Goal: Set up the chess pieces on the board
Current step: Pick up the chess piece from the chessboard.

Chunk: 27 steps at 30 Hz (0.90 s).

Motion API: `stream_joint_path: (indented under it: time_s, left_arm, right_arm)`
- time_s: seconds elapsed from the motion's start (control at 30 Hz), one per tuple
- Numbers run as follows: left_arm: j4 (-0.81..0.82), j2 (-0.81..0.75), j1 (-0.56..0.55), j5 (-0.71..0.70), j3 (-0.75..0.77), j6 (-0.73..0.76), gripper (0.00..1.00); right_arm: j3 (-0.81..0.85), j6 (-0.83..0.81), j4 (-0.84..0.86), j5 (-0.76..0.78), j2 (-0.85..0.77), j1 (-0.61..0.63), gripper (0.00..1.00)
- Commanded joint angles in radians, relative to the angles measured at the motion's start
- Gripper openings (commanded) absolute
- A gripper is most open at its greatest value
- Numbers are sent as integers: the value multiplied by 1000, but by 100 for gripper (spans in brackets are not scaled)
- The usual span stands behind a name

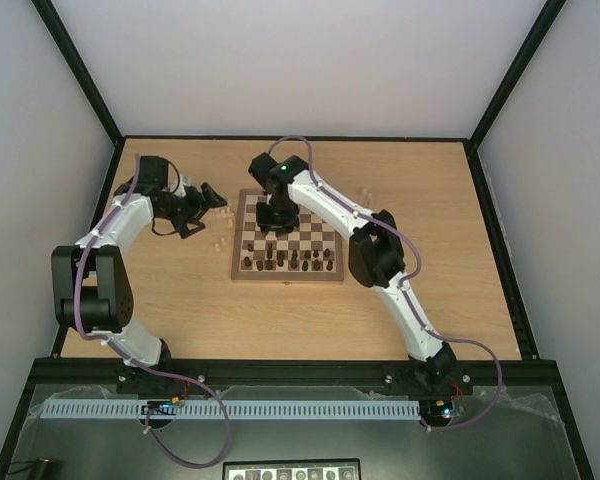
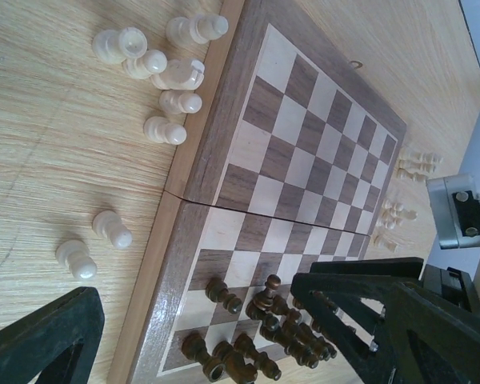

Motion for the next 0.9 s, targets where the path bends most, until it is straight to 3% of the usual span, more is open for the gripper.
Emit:
stream_joint_path:
  time_s: [0.0,0.87]
  left_arm:
    - [1,-13,12,26,-21,14,99]
    - [13,-8,15,36,-37,21,99]
  right_arm:
    - [-12,14,-20,-4,29,21,35]
    - [-60,15,7,4,53,28,30]
